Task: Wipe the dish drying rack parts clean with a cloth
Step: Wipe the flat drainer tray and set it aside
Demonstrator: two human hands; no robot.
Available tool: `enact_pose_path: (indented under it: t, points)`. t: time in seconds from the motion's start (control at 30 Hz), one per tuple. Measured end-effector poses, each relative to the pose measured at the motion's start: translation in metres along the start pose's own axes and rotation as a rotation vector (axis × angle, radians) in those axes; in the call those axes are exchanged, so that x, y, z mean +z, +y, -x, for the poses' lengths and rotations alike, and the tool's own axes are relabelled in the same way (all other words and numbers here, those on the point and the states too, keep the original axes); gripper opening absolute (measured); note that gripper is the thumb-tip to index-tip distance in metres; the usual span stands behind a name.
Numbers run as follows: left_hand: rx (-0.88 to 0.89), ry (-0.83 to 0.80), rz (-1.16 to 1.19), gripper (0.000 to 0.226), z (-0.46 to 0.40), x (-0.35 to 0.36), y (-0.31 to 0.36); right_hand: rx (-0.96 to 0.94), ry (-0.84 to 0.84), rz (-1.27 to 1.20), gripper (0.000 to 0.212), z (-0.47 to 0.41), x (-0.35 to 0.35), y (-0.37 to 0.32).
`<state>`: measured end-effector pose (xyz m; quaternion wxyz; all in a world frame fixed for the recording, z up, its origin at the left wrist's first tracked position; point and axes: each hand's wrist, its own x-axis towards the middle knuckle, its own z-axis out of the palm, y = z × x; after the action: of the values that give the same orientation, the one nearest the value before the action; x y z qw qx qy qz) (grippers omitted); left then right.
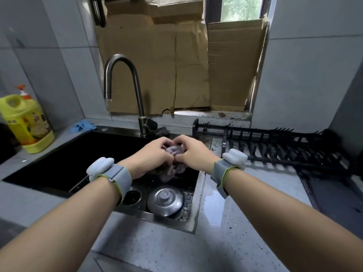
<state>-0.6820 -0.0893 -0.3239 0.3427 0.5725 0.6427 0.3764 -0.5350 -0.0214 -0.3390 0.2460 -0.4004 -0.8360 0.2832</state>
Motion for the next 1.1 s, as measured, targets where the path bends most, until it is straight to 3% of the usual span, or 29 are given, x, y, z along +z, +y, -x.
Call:
enact_pose_path:
  t: [0.07, 0.13, 0.17, 0.23, 0.3, 0.4, 0.47, 0.63, 0.8, 0.83, 0.93, 1.0, 1.1]
  points:
    - [-0.008, 0.007, -0.342, 0.062, 0.000, -0.003, -0.009, 0.046, 0.021, -0.023, 0.027, -0.001, -0.003, 0.005]
    - [0.021, 0.005, -0.673, 0.039, -0.003, -0.006, -0.017, 0.082, -0.033, -0.018, 0.011, -0.001, -0.008, 0.008]
    - [0.035, 0.002, -0.754, 0.023, -0.004, -0.005, -0.020, 0.109, -0.068, 0.017, 0.012, 0.000, -0.011, 0.011]
    - [0.022, 0.008, -0.793, 0.016, -0.007, -0.004, -0.021, 0.178, -0.127, 0.141, 0.018, 0.001, -0.014, 0.018]
    - [0.019, 0.017, -0.795, 0.018, -0.009, -0.003, -0.016, 0.197, -0.135, 0.211, 0.032, 0.002, -0.014, 0.022]
    - [0.027, -0.038, -0.764, 0.014, -0.015, 0.000, -0.005, 0.017, -0.167, 0.111, 0.075, 0.007, -0.004, 0.008]
    - [0.023, -0.089, -0.667, 0.019, -0.017, 0.003, 0.000, -0.058, -0.202, 0.076, 0.091, 0.009, 0.007, -0.004]
    - [0.078, 0.037, -0.383, 0.041, -0.012, 0.002, -0.008, 0.036, 0.032, 0.179, 0.047, 0.006, 0.016, -0.005]
    - [0.028, 0.119, 0.005, 0.085, 0.004, 0.029, -0.047, 0.167, 0.172, -0.206, 0.047, 0.006, 0.026, -0.009]
    - [0.037, 0.149, 0.116, 0.086, 0.006, 0.035, -0.051, 0.176, 0.196, -0.345, 0.048, 0.005, 0.030, -0.011]
    - [0.079, 0.211, 0.435, 0.059, 0.000, 0.050, -0.055, 0.209, 0.175, -0.665, 0.049, 0.006, 0.043, -0.015]
    - [0.057, 0.306, 0.353, 0.043, -0.009, 0.053, -0.058, 0.242, 0.184, -0.733, 0.047, 0.009, 0.045, -0.013]
    - [-0.005, 0.372, -0.128, 0.028, -0.014, 0.050, -0.054, 0.350, 0.198, -0.974, 0.052, 0.009, 0.042, -0.005]
